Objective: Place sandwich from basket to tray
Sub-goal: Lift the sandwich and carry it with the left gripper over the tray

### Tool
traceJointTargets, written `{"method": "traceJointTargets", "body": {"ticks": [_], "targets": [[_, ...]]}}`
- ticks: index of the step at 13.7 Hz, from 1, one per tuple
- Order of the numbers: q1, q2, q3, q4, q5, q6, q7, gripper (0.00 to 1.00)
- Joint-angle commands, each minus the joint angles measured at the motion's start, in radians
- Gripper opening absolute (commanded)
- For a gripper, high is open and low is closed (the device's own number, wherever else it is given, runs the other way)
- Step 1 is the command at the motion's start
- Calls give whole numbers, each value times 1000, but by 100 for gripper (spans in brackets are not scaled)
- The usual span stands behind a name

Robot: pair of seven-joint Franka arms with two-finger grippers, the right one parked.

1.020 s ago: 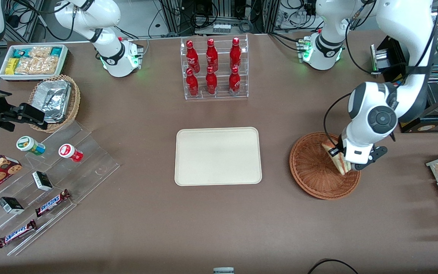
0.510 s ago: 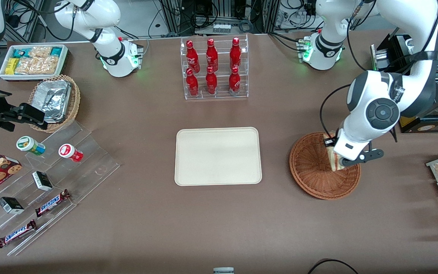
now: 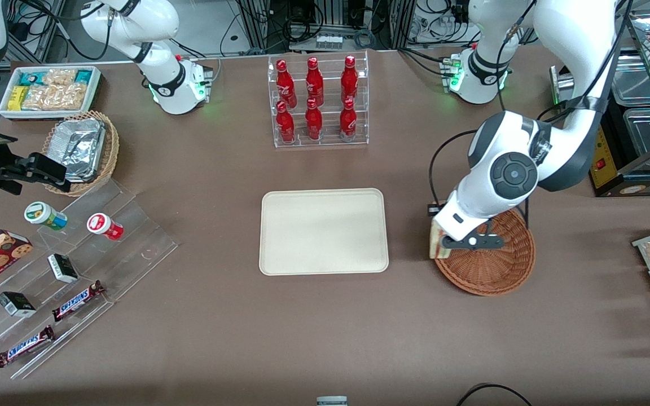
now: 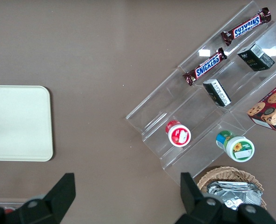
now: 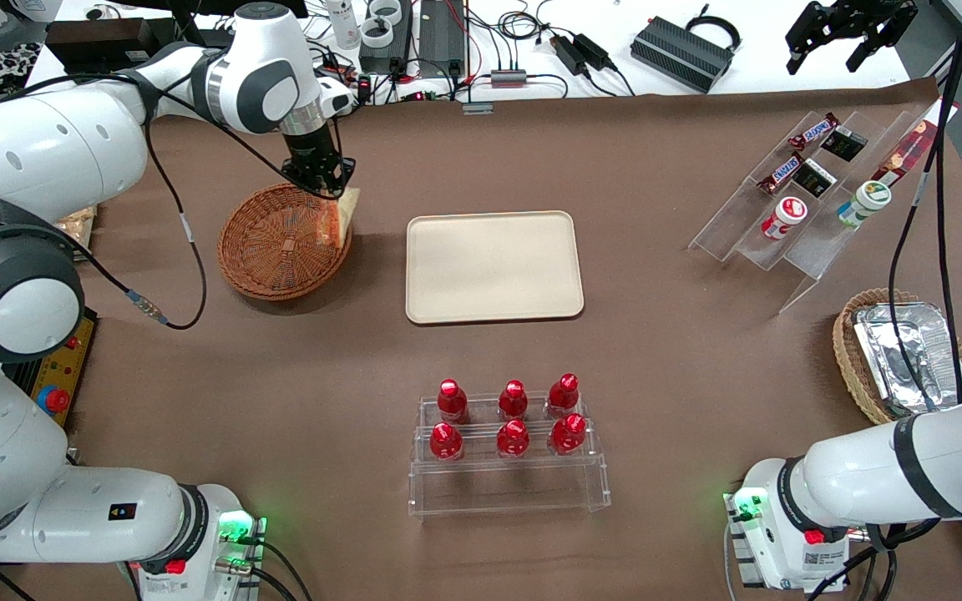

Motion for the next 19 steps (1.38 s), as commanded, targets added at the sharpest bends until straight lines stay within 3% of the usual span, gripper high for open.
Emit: {"method": "traceJointTargets", "body": {"ticks": [1,6,9,13,19], "targets": [[-32,40,-29,57,-30,11,23,0],[-150,104,-20,61,-5,169,-104,0],[-190,165,-23,72,155,247,-298,0],[-253,279,-22,153,288,306,-523,0],[-302,354,-22,215,308,312,-557,0]]}}
